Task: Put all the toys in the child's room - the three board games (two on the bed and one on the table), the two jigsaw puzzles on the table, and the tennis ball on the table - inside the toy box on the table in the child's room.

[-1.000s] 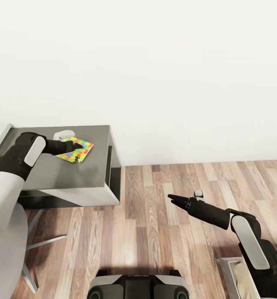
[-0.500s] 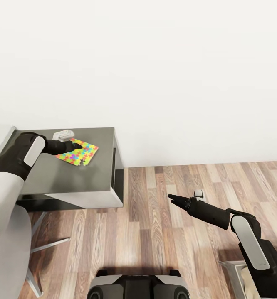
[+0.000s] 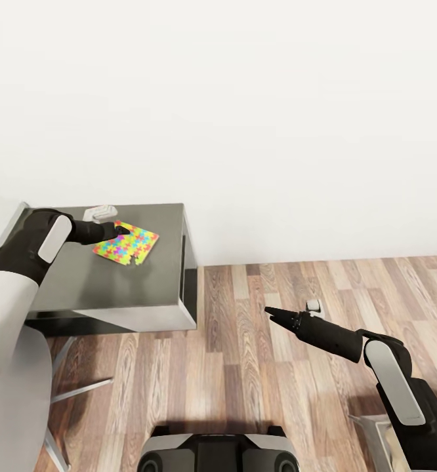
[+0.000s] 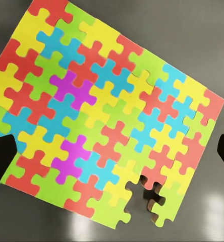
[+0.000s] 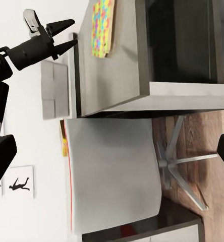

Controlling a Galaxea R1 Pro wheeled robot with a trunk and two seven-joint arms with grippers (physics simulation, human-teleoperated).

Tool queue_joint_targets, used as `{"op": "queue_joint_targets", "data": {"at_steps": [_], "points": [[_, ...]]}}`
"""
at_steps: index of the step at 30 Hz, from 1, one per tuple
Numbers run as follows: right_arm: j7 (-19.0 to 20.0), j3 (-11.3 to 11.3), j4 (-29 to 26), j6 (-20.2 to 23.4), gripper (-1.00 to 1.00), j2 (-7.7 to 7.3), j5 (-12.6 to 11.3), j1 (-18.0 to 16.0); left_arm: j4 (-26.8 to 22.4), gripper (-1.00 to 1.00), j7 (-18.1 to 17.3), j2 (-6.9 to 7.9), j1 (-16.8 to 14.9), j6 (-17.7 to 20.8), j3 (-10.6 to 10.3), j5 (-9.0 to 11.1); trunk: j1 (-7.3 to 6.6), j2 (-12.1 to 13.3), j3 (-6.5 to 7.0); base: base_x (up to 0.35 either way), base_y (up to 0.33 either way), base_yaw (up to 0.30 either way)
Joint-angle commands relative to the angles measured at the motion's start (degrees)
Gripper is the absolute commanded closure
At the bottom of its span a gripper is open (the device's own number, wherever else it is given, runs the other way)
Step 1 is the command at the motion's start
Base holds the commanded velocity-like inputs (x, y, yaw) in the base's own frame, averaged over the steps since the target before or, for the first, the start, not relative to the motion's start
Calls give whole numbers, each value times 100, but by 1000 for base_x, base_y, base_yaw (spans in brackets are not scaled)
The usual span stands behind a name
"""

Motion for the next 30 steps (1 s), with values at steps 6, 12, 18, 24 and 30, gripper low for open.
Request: {"op": "queue_joint_targets", "data": {"at_steps": [6, 12, 18, 24, 30], "points": [[36, -7, -3, 26, -100, 1, 31, -4, 0, -100, -32, 12, -5, -2, -17, -63, 4, -9, -7, 26, 23, 0], [36, -7, -4, 26, -100, 1, 31, -4, -2, -100, 3, 14, -5, -3, -12, -70, 4, -9, -7, 4, 4, 0], [36, -7, -6, 26, -100, 1, 31, -4, 4, -100, 251, 33, -5, -4, 1, -91, 4, -9, -7, 0, 0, 0], [36, -7, -9, 26, -100, 1, 31, -4, 5, -100, 427, 46, -5, -156, -7, -95, 4, -9, -7, 0, 0, 0], [36, -7, -10, 26, -100, 1, 31, -4, 5, -100, 477, 39, -5, -233, -38, -99, 4, -9, -7, 2, 0, 0]]}}
